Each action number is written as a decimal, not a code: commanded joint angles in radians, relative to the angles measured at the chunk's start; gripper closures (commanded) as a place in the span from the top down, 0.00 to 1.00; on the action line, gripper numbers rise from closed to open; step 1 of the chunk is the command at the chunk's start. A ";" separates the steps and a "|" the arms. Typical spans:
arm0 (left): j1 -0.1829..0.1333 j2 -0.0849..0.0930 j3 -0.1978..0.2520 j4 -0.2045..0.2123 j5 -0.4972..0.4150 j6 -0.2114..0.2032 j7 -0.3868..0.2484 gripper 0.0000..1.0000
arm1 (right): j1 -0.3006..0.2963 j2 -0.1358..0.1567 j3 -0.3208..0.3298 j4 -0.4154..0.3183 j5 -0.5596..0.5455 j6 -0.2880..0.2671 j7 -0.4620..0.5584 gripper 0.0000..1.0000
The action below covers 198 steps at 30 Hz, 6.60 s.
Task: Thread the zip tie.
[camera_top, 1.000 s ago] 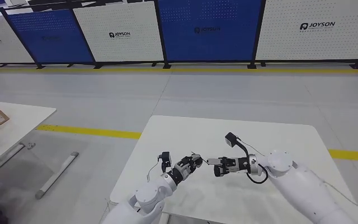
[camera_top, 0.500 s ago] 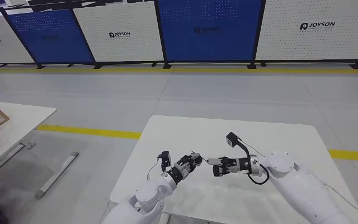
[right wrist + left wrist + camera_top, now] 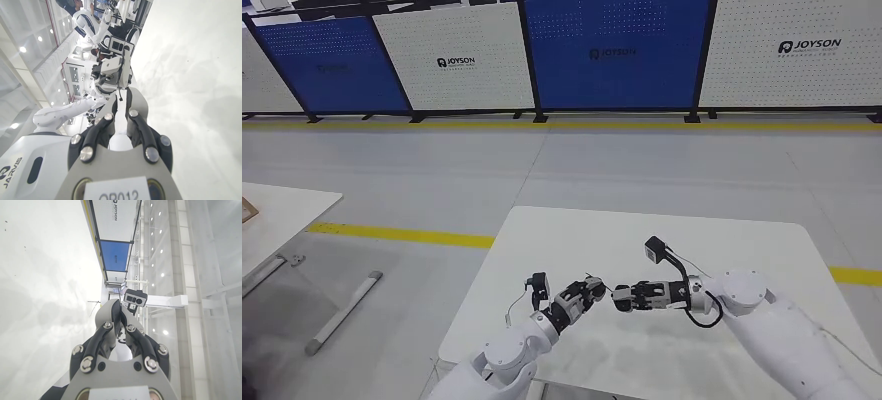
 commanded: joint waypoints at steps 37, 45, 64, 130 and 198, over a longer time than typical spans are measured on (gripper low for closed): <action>-0.007 -0.009 -0.019 0.005 -0.056 0.023 -0.090 1.00 | -0.031 0.000 0.103 0.025 0.015 -0.064 0.178 0.00; 0.008 0.013 -0.071 -0.008 -0.005 0.116 -0.254 1.00 | -0.017 0.029 0.076 0.025 0.009 -0.043 0.208 0.00; 0.006 0.012 -0.065 -0.010 -0.022 0.118 -0.269 1.00 | -0.028 0.041 0.057 -0.016 0.113 -0.048 0.208 0.00; 0.042 0.013 -0.065 -0.025 0.028 0.016 -0.291 0.22 | 0.003 0.045 0.001 0.000 0.152 -0.021 0.208 0.00; 0.043 0.002 -0.054 -0.016 0.040 -0.039 -0.281 0.38 | 0.003 0.045 0.001 0.000 0.152 -0.021 0.208 0.00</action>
